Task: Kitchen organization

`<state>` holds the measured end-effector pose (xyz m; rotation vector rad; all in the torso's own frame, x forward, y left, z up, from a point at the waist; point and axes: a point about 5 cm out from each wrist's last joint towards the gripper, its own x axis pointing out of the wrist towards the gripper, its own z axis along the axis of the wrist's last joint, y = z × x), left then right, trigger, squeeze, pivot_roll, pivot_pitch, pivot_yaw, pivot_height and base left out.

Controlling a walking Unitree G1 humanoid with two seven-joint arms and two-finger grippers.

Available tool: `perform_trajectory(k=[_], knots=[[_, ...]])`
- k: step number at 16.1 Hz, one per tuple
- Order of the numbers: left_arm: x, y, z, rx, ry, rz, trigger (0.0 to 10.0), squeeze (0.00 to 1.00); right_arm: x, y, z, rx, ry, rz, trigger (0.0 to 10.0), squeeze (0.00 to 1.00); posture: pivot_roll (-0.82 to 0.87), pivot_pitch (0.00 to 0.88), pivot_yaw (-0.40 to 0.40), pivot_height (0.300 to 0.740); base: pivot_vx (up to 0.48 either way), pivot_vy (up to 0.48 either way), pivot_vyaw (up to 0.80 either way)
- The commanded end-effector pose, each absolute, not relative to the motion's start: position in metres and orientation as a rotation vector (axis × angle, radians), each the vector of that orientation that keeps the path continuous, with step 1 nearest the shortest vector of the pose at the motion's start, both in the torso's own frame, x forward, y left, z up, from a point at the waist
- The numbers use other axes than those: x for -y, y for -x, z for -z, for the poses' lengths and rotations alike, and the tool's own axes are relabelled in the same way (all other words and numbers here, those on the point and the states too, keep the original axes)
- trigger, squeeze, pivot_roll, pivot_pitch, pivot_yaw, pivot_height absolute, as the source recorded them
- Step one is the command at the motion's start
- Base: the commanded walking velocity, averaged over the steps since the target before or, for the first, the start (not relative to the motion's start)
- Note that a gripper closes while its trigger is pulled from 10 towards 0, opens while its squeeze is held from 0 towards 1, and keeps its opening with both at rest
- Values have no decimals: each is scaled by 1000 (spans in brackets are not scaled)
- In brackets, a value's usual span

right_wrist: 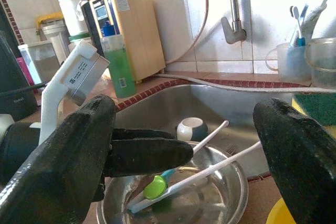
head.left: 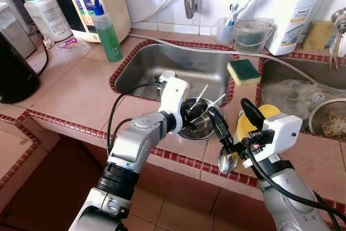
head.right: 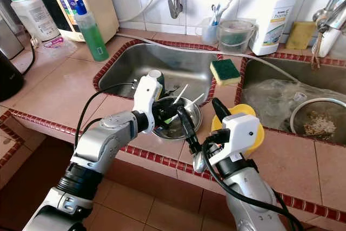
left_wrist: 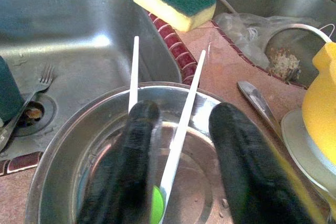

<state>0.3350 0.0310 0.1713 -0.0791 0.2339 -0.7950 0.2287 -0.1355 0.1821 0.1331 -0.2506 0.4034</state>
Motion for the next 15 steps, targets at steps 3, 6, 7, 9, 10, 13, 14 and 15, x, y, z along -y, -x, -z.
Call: perform_trajectory(k=[3, 6, 7, 9, 10, 13, 14, 15], knots=[[-27, -334, -174, -234, 56, 801, 10000, 1000, 134, -229, -182, 253, -143, -404, 10000, 0, -269, 91, 126, 740, 0, 0, 0], [-25, -330, -172, -224, 15, 844, 10000, 1000, 134, -228, -181, 253, -144, -401, 10000, 0, -271, 87, 129, 740, 0, 0, 0], [-25, -328, -171, -229, 0, 865, 10000, 1000, 134, -228, -181, 253, -144, -401, 10000, 0, -269, 84, 129, 740, 0, 0, 0], [-24, -326, -168, -246, -25, 882, 10000, 0, 133, -229, -181, 253, -145, -404, 10000, 0, -269, 78, 129, 740, 0, 0, 0], [-22, -324, -167, -248, -29, 895, 10000, 0, 132, -229, -181, 255, -143, -408, 10000, 0, -268, 77, 130, 740, 0, 0, 0], [-13, -320, -162, -251, -74, 915, 10000, 0, 131, -230, -181, 257, -144, -414, 10000, 0, -277, 66, 131, 740, 0, 0, 0], [-9, -320, -160, -256, -85, 914, 10000, 0, 131, -229, -181, 258, -143, -416, 10000, 0, -279, 65, 132, 740, 0, 0, 0], [-3, -320, -158, -265, -87, 911, 10000, 0, 132, -229, -182, 259, -141, -417, 10000, 0, -283, 62, 134, 740, 0, 0, 0]])
